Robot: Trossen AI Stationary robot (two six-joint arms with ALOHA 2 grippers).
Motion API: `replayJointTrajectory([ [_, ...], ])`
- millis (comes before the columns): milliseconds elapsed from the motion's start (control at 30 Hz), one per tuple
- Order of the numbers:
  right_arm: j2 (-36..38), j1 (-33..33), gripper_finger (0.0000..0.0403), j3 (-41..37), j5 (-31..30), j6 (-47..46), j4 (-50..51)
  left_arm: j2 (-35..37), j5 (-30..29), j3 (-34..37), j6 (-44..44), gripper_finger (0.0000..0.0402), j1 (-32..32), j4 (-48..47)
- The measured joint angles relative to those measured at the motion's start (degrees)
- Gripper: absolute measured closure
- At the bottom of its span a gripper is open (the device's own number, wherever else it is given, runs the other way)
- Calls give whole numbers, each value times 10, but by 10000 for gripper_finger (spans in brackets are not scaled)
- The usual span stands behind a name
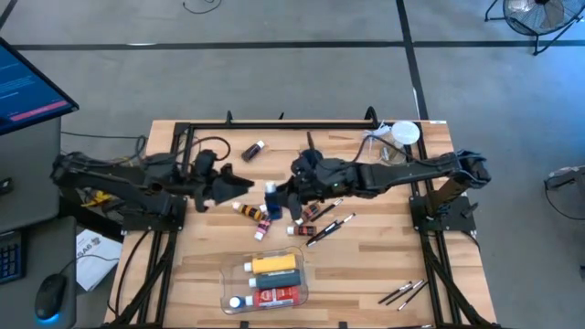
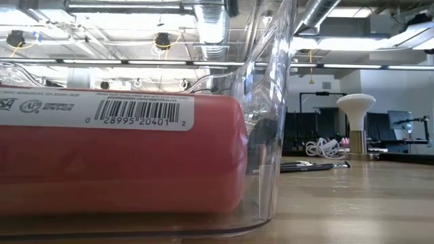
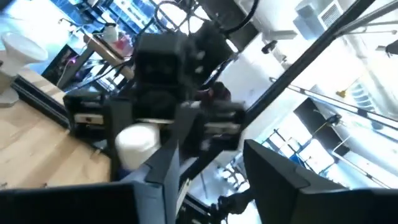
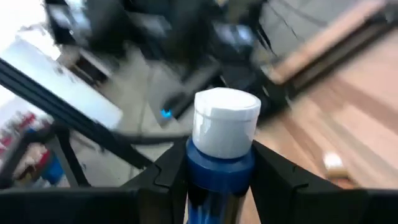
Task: Pick & Place Paint Supplies
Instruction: Put the small blue paint bottle into the transparent bin
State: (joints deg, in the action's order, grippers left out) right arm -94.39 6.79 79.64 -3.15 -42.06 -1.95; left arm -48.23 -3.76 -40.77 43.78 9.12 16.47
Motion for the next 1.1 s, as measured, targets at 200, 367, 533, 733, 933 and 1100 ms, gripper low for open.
replayJointTrajectory([
  [200,2,13,277,1,34,-2,102,23,128,-54,31,248,-26,-245],
  [367,3,23,277,1,44,2,124,-49,207,-145,-11,252,-39,-428],
  [533,3,30,277,2,34,6,126,-139,286,-200,0,253,-90,-435],
  [733,3,40,277,2,33,6,137,-210,362,-263,-46,253,-134,-429],
  [933,3,52,277,2,31,0,135,-251,391,-306,-92,253,-147,-425],
  [1100,3,53,276,2,19,-1,131,-280,393,-306,-110,253,-143,-422],
])
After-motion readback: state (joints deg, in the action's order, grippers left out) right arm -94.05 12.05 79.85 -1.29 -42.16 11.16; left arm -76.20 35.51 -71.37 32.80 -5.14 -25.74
